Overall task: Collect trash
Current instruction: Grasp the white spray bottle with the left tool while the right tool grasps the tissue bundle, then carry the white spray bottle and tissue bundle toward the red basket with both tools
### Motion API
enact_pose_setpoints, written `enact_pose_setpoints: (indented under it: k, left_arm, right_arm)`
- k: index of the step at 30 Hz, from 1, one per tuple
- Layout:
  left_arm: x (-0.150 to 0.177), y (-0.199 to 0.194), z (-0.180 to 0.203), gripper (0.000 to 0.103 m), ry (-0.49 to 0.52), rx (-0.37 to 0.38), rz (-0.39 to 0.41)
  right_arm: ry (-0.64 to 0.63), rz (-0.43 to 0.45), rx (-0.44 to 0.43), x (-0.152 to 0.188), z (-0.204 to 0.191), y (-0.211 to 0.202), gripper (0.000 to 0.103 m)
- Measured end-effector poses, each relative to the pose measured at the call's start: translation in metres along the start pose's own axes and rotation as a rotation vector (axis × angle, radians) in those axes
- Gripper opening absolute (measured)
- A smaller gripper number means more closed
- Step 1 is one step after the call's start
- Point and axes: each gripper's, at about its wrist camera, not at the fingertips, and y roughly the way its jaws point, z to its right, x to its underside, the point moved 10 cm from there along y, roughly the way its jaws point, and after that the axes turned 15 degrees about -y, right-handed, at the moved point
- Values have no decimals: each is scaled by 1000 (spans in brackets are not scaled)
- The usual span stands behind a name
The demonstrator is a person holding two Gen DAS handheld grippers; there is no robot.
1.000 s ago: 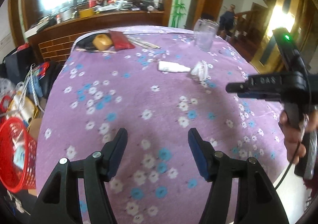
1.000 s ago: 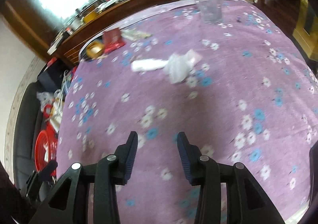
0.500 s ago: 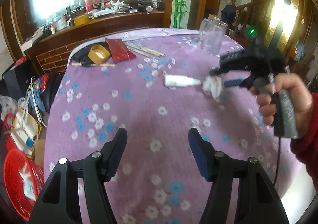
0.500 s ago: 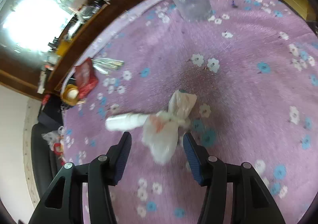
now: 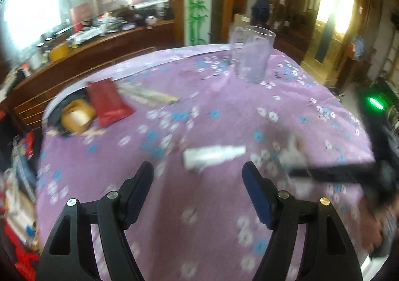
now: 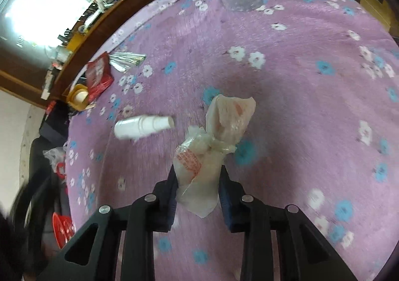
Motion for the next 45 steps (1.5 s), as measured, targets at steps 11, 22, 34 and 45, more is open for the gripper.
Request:
enact_pose_setpoints:
  k: [11,22,34,45]
  left_arm:
    - [1,106,23,72,9,98,-241]
    - [50,96,33,59,86,96,-301]
    - [38,110,25,28,-71,-51,-254]
    - [104,50,14,28,-118,-88,-190]
  right_arm:
    - [8,10,-36,59,15,-49,32]
    - [6,8,-46,75,22,-53,32]
    - [-33,24,-27,79,14,-59,32]
    - [-110,25,-25,89,-15,-56,32]
